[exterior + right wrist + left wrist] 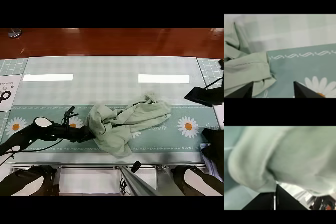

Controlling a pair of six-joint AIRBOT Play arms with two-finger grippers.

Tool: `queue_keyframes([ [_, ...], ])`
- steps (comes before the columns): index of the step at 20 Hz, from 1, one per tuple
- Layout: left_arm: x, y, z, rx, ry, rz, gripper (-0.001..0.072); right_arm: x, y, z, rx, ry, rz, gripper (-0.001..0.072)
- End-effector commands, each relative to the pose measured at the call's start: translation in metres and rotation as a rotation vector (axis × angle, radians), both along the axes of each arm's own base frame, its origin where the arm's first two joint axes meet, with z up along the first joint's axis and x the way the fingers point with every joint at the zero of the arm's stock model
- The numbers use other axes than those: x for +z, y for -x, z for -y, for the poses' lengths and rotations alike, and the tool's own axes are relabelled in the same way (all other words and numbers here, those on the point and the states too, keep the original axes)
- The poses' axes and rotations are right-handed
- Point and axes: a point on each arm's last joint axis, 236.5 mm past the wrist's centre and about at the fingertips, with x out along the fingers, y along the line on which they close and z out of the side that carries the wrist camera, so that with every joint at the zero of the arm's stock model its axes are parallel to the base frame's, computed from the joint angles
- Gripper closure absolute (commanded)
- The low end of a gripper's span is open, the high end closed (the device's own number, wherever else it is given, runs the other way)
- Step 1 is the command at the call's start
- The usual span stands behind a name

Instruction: Fold the shirts.

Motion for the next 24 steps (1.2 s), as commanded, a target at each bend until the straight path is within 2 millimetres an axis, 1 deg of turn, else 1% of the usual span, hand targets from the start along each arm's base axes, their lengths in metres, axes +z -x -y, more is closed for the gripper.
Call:
queue_keyframes([
  [1, 0.011, 0.000, 0.005, -0.023, 0.033, 0.009, 0.0681, -0.036, -0.003, -0.037, 0.129, -0.186, -0.080, 0.0125],
  [2, 0.011, 0.000, 0.005, -0.022, 0.033, 0.009, 0.0681, -0.045, -0.007, -0.042, 0.130, -0.227, -0.094, 0.0126],
  [4, 0.010, 0.000, 0.005, -0.024, 0.033, 0.009, 0.0681, -0.063, -0.012, -0.047, 0.138, -0.268, -0.114, 0.0126],
  [7, 0.010, 0.000, 0.005, -0.023, 0.033, 0.010, 0.0681, -0.088, -0.015, -0.044, 0.114, -0.280, -0.153, 0.0126],
  [10, 0.010, 0.000, 0.005, -0.022, 0.033, 0.009, 0.0681, -0.103, -0.022, -0.041, 0.085, -0.283, -0.158, 0.0126],
  [12, 0.010, 0.000, 0.005, -0.022, 0.032, 0.009, 0.0681, -0.108, -0.028, -0.041, 0.061, -0.296, -0.148, 0.0135],
  [13, 0.010, -0.001, 0.005, -0.020, 0.031, 0.011, 0.0681, -0.109, -0.031, -0.044, 0.052, -0.311, -0.144, 0.0153],
  [14, 0.010, -0.001, 0.005, -0.017, 0.029, 0.013, 0.0681, -0.110, -0.033, -0.048, 0.053, -0.319, -0.144, 0.0215],
  [16, 0.009, -0.003, 0.004, -0.013, 0.026, 0.017, 0.0681, -0.113, -0.031, -0.065, 0.111, -0.322, -0.151, 0.0269],
  [17, 0.009, -0.003, 0.004, -0.012, 0.026, 0.016, 0.0681, -0.113, -0.030, -0.075, 0.170, -0.308, -0.144, 0.0373],
  [18, 0.009, -0.003, 0.004, -0.012, 0.026, 0.015, 0.0681, -0.112, -0.029, -0.083, 0.208, -0.303, -0.141, 0.0529],
  [19, 0.010, -0.002, 0.005, -0.012, 0.027, 0.013, 0.0681, -0.108, -0.029, -0.087, 0.219, -0.298, -0.132, 0.0682],
  [20, 0.010, -0.002, 0.005, -0.013, 0.028, 0.013, 0.0681, -0.103, -0.032, -0.086, 0.218, -0.290, -0.110, 0.0679],
  [22, 0.013, -0.006, 0.006, -0.015, 0.032, 0.022, 0.0682, -0.081, -0.042, -0.077, 0.209, -0.258, -0.039, 0.0679],
  [23, 0.018, -0.011, 0.007, -0.015, 0.037, 0.042, 0.0682, -0.063, -0.048, -0.070, 0.201, -0.238, 0.012, 0.0680],
  [24, 0.028, -0.021, 0.010, -0.016, 0.046, 0.077, 0.0682, -0.043, -0.055, -0.063, 0.192, -0.217, 0.066, 0.0680],
])
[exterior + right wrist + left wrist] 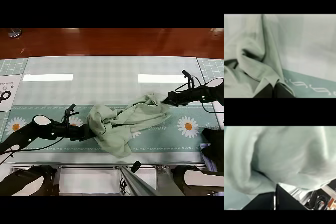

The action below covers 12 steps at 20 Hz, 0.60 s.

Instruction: Fold the shirts.

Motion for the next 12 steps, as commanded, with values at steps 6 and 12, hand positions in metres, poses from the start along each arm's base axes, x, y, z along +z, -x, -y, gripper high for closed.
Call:
queue_keyframes([
  [6, 0.187, -0.101, 0.014, 0.022, 0.133, 0.543, 0.0682, 0.213, -0.035, 0.043, -0.112, 0.165, 0.552, 0.0680],
  [12, 0.467, -0.107, -0.054, 0.196, 0.149, 1.257, 0.0682, 0.451, 0.006, 0.032, -0.247, 0.218, 1.123, 0.0681],
])
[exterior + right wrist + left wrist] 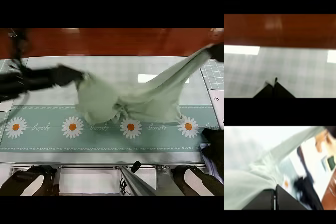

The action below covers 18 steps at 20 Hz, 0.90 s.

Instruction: Fold the shirts.

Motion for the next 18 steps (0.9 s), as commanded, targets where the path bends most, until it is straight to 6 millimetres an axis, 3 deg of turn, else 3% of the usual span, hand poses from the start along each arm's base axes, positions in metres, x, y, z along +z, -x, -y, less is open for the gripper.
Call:
queue_keyframes([
  [1, 0.150, 0.030, -0.045, 0.142, 0.008, 0.384, 0.0682, 0.144, 0.045, -0.007, -0.075, 0.016, 0.350, 0.0681],
  [3, 0.205, 0.051, -0.065, 0.224, -0.006, 0.530, 0.0682, 0.197, 0.071, -0.015, -0.086, 0.010, 0.469, 0.0681],
  [6, 0.261, 0.088, -0.081, 0.315, -0.032, 0.691, 0.0682, 0.252, 0.107, -0.029, -0.075, 0.016, 0.586, 0.0681],
  [10, 0.309, 0.147, -0.078, 0.386, -0.073, 0.870, 0.0682, 0.283, 0.145, -0.031, -0.127, 0.045, 0.620, 0.0681],
  [14, 0.328, 0.196, -0.084, 0.523, -0.132, 0.928, 0.0682, 0.276, 0.177, -0.044, -0.121, 0.083, 0.551, 0.0680],
  [16, 0.318, 0.206, -0.094, 0.602, -0.175, 0.870, 0.0682, 0.266, 0.192, -0.041, -0.159, 0.099, 0.510, 0.0681],
  [18, 0.289, 0.200, -0.102, 0.628, -0.259, 0.758, 0.0683, 0.258, 0.205, -0.033, -0.209, 0.134, 0.478, 0.0681],
])
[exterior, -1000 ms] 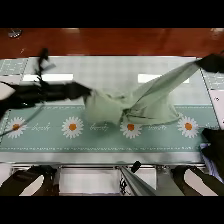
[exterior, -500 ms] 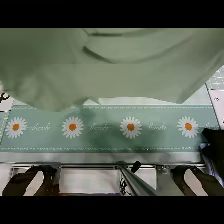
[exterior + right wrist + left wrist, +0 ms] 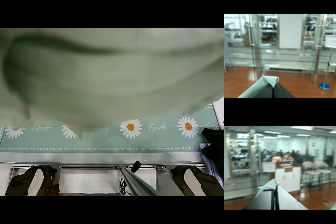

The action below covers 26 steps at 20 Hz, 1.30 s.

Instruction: Fold the shirts.

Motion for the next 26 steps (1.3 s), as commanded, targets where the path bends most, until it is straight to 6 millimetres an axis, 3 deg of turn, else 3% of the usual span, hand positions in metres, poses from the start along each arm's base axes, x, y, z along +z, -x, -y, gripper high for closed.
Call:
queue_keyframes([
  [1, -0.042, 0.000, -0.021, 0.148, -0.032, -0.183, 0.0683, -0.020, 0.023, 0.016, -0.111, 0.015, -0.086, 0.0681],
  [4, -0.096, -0.018, -0.034, 0.181, -0.063, -0.425, 0.0683, -0.058, 0.019, 0.028, -0.153, 0.025, -0.248, 0.0681],
  [7, -0.142, -0.039, -0.040, 0.154, -0.069, -0.628, 0.0683, -0.146, 0.009, 0.031, -0.096, 0.026, -0.653, 0.0681],
  [12, -0.297, -0.076, -0.055, 0.039, -0.091, -1.149, 0.0683, -0.254, -0.039, 0.057, -0.072, -0.047, -1.033, 0.0681],
  [14, -0.339, -0.118, -0.066, 0.047, -0.003, -1.176, 0.0683, -0.289, -0.073, 0.069, -0.068, -0.086, -1.102, 0.0681],
  [17, -0.369, -0.188, -0.078, 0.042, 0.120, -1.129, 0.0682, -0.321, -0.146, 0.090, -0.072, -0.150, -1.091, 0.0681],
  [19, -0.379, -0.236, -0.074, 0.002, 0.086, -1.066, 0.0682, -0.335, -0.197, 0.081, -0.016, -0.203, -1.031, 0.0680],
  [22, -0.404, -0.294, -0.061, -0.022, 0.015, -1.028, 0.0682, -0.362, -0.257, 0.066, 0.006, -0.203, -0.968, 0.0680],
  [26, -0.452, -0.350, -0.041, -0.013, -0.013, -1.025, 0.0682, -0.394, -0.323, 0.054, -0.015, -0.181, -0.871, 0.0681],
])
